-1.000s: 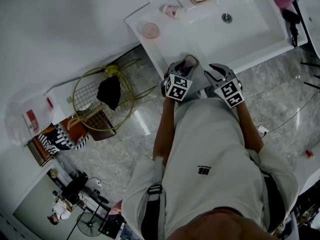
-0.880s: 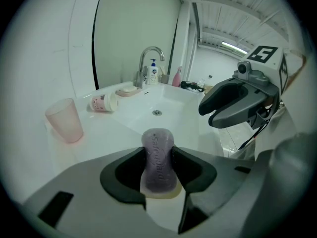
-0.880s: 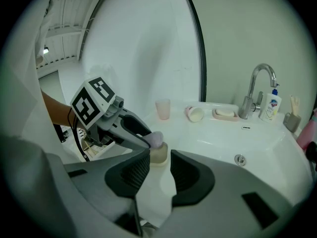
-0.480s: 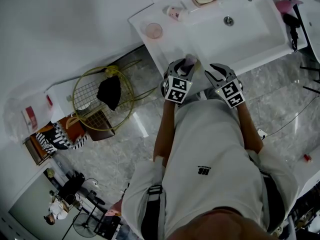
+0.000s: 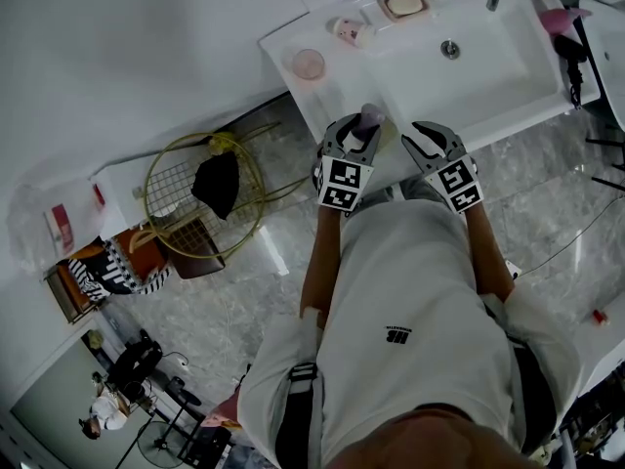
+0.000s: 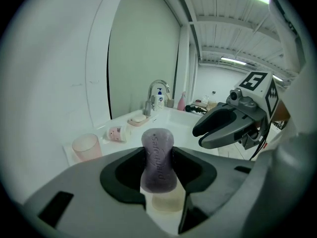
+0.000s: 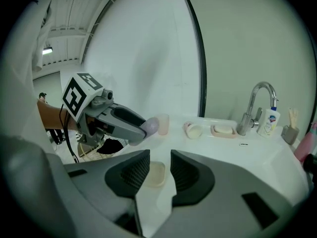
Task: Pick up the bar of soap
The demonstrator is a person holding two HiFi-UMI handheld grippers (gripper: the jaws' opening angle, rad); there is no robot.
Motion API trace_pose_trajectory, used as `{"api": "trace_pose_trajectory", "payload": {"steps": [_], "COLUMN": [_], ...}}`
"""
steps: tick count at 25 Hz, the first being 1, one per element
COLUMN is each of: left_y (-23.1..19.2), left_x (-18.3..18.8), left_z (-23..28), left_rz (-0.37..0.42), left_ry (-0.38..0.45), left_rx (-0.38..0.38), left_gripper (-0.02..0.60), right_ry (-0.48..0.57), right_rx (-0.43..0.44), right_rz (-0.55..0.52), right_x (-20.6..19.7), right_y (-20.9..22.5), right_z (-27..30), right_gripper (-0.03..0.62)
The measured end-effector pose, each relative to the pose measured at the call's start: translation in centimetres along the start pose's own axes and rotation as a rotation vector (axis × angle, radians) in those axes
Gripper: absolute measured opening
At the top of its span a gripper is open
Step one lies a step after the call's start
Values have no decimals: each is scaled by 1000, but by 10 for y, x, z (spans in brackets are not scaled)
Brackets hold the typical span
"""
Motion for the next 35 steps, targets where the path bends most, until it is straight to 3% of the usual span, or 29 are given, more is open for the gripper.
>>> {"api": "trace_pose_trajectory", "payload": {"steps": [19, 35], "left_y": [-26, -26], "left_x": [61, 103], "left_z": [-69, -150], "left_rz": [65, 147], "left_ry": [224, 415], "left_rx": [72, 111], "left_gripper": [186, 186], "right_ry": [189, 349], "right_rx": [-39, -73], "right_rz": [-69, -71], "right_x": [88, 127], "right_y": [-14, -47], "right_z": [-22, -56], "right_gripper": [144, 144]}}
Point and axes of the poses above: the fingertips, and each gripper's own axes: z forward along the fingers, y to its right, x out of its top, the point moved 6 cm from there along -z, backward along the fingers, and after that the axes turned 2 degrees about z, right-handed, at the moved point
